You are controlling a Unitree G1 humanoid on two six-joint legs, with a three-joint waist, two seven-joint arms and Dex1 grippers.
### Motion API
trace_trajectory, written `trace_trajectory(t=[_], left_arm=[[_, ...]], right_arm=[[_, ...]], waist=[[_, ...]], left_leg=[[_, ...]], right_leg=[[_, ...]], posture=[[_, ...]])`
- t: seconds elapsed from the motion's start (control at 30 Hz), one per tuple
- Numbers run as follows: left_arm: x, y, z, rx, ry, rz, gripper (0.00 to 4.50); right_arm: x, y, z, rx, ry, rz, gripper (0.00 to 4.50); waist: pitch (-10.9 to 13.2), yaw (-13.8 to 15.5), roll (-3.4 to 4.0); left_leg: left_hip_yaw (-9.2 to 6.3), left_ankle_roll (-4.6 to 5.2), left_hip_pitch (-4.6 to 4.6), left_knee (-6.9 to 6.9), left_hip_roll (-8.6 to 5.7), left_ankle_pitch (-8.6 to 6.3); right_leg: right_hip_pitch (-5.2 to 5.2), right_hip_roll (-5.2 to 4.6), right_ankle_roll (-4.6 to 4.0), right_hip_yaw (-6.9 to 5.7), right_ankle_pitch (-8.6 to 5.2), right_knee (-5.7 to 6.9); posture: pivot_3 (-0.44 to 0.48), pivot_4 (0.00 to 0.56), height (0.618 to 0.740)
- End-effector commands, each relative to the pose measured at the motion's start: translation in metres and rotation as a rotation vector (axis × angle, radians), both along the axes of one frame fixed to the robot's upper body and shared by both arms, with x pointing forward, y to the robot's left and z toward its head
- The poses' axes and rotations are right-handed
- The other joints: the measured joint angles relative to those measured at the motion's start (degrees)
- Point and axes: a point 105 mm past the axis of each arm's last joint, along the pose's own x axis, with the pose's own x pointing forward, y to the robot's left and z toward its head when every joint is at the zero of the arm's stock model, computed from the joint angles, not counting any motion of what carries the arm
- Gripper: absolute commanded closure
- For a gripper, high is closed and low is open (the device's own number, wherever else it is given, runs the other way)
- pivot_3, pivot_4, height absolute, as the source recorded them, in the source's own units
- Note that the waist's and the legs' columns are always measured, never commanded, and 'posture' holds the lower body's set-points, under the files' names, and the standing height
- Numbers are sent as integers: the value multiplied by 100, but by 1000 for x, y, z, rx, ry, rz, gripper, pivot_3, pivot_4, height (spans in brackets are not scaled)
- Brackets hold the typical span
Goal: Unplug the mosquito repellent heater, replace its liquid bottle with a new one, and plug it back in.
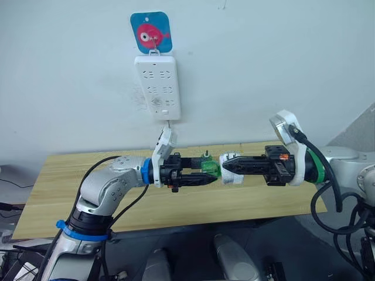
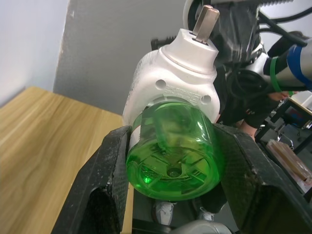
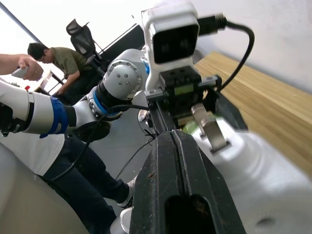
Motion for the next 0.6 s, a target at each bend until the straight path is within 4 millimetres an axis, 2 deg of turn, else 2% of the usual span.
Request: trace_trajectory(t=[0.03,0.13,0.23,0.33,0.43,0.6], left_arm=[[-11,-8,13,-54,-29,-74,2263],[1,-2,13,-102,47,5,2263],[10,5,10,-129,116,63,2263],[21,16,9,-215,263,143,2263],[29,28,7,-301,403,212,2263],[31,28,19,-458,564,240,2263]], right_arm=[[5,-3,10,17,-46,-36,4500],[-5,-4,24,92,-43,12,4500],[-7,-9,35,152,-52,-5,4500],[16,-29,40,237,-90,-215,3955],[31,-49,30,283,-83,-390,2889],[43,-58,-4,331,4,-529,1164]], waist=[[0,2,0],[0,4,0],[0,3,0],[0,-9,0],[-2,-1,-2],[-2,-3,-2]], left_leg=[[1,0,0,0,0,0],[0,0,-1,0,-1,0],[-1,0,-2,0,0,0],[0,0,-1,1,1,0],[-2,0,-2,2,1,0],[-3,0,-4,0,1,0]], right_leg=[[0,0,0,1,0,0],[0,-1,0,0,0,-1],[0,0,0,-1,0,-1],[0,1,0,0,0,1],[1,1,0,-2,0,-1],[-2,0,2,-2,1,2]], posture=[[-257,166,740],[-258,164,740],[-261,163,740],[-270,164,740],[-279,164,740],[-289,159,740]])
